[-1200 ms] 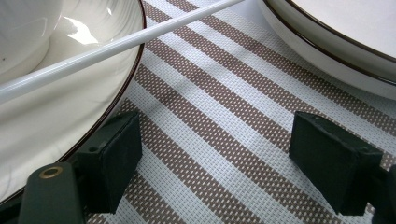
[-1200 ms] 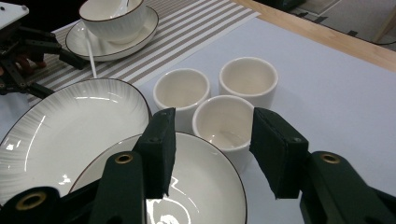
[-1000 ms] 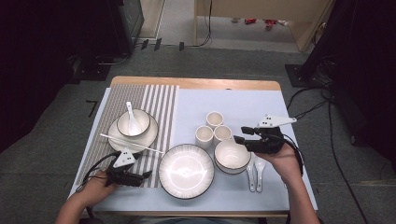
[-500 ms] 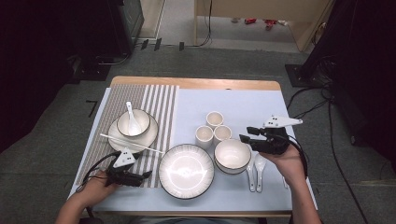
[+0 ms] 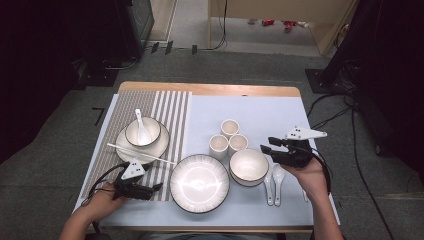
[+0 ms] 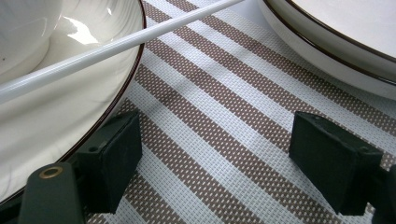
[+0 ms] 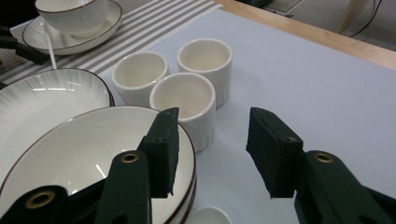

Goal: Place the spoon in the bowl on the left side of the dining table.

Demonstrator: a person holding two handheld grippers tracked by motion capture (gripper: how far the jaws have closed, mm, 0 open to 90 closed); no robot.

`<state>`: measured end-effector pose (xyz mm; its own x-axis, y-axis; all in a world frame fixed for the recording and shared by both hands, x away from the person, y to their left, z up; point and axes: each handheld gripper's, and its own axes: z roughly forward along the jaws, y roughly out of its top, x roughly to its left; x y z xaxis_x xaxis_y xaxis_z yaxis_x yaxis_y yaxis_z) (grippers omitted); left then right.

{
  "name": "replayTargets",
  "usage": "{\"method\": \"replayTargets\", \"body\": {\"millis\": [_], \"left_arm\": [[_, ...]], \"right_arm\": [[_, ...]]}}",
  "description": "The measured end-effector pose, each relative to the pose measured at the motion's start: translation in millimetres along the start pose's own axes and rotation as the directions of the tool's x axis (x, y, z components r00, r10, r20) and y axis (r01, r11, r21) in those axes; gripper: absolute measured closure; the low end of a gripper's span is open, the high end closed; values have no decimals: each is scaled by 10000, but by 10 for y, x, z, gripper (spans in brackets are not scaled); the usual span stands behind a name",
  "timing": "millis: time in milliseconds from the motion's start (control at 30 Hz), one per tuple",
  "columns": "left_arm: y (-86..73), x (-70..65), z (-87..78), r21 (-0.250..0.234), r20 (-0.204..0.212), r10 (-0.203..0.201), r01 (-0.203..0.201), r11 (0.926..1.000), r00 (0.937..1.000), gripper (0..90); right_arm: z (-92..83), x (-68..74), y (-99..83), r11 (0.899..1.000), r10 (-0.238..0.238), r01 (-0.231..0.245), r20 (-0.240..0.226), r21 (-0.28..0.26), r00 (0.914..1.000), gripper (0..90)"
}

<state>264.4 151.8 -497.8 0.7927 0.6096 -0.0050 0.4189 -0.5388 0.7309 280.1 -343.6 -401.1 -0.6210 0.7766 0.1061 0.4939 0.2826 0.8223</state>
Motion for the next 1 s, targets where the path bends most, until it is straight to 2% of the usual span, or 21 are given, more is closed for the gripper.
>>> {"method": "replayTargets", "body": {"millis": [200,467,633,900,1000], "left_arm": [[0,0,0,5,-2,-1,1,10000,10000,175],[0,0,0,-2,-3,-3,3,10000,10000,175],[0,0,0,2,-5,-3,3,10000,10000,175],[0,-1,0,2,-4,-7,7,10000,10000,175],[0,0,0,-2,-3,-6,6,10000,10000,175]], "right_arm": [[20,-34,-67,9999,-157,156,173,40,9997,535],[33,-95,-148,9998,189,-193,366,95,9992,538],[36,-110,-198,9998,174,-177,518,63,9985,537],[-14,-178,-312,9982,598,-602,885,15,9943,541],[-36,-192,-359,9983,579,-578,1029,-34,9930,541]]}}
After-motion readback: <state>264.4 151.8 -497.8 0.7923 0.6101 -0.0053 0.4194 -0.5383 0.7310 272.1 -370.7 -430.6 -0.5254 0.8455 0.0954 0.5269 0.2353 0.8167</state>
